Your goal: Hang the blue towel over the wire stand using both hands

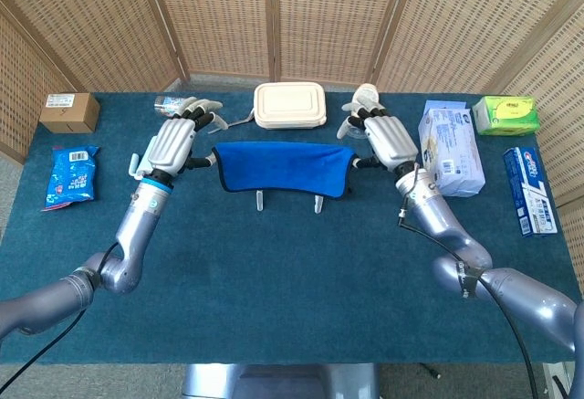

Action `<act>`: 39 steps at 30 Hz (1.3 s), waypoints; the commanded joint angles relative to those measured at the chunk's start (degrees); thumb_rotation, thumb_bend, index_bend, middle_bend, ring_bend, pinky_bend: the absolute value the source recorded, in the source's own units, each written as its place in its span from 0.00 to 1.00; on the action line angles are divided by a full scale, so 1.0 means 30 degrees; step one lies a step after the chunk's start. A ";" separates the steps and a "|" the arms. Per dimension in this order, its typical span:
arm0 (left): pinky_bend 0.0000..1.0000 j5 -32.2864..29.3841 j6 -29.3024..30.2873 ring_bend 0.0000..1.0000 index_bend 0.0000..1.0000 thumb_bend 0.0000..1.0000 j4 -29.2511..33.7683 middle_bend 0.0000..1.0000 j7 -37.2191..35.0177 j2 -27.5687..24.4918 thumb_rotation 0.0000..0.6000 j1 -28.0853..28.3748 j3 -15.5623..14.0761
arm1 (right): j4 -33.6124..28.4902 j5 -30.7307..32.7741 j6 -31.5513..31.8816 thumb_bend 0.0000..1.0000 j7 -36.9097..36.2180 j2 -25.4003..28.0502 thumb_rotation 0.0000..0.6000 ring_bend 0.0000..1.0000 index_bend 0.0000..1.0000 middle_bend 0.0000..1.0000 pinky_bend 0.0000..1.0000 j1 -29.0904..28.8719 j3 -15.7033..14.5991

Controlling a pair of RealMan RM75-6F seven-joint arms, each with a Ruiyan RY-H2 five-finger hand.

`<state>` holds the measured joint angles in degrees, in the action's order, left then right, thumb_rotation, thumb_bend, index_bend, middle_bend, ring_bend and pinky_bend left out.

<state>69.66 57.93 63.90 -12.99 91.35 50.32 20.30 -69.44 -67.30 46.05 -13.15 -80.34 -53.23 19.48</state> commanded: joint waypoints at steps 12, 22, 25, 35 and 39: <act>0.03 -0.0170 -0.0441 0.07 0.24 0.48 0.0154 0.11 0.0434 -0.0335 1.00 -0.0002 -0.0128 | 0.0063 0.0070 -0.0274 0.31 0.0772 0.0105 1.00 0.00 0.30 0.11 0.00 -0.0128 -0.0198; 0.00 -0.0307 -0.0988 0.00 0.12 0.39 0.0520 0.03 0.0925 -0.0914 1.00 -0.0024 -0.0315 | 0.0070 0.0248 -0.0458 0.18 0.1280 0.0222 1.00 0.00 0.21 0.07 0.00 -0.0159 -0.0305; 0.00 -0.0437 -0.1127 0.00 0.10 0.38 0.0661 0.01 0.1118 -0.1087 1.00 -0.0051 -0.0334 | 0.0063 0.0298 -0.0496 0.13 0.1492 0.0253 1.00 0.00 0.18 0.06 0.00 -0.0171 -0.0350; 0.00 -0.0827 -0.1408 0.00 0.04 0.34 0.0878 0.00 0.1624 -0.1505 1.00 -0.0173 -0.0387 | 0.0145 0.0624 -0.0627 0.04 0.2546 0.0344 1.00 0.00 0.12 0.04 0.00 -0.0242 -0.0520; 0.00 -0.0946 -0.1502 0.00 0.03 0.34 0.0975 0.00 0.1737 -0.1625 1.00 -0.0215 -0.0407 | 0.0128 0.0679 -0.0641 0.04 0.2879 0.0400 1.00 0.00 0.11 0.03 0.00 -0.0234 -0.0608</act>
<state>66.85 53.44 66.80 -7.82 86.51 49.69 19.09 -69.04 -65.31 44.14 -4.58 -79.17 -53.94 17.71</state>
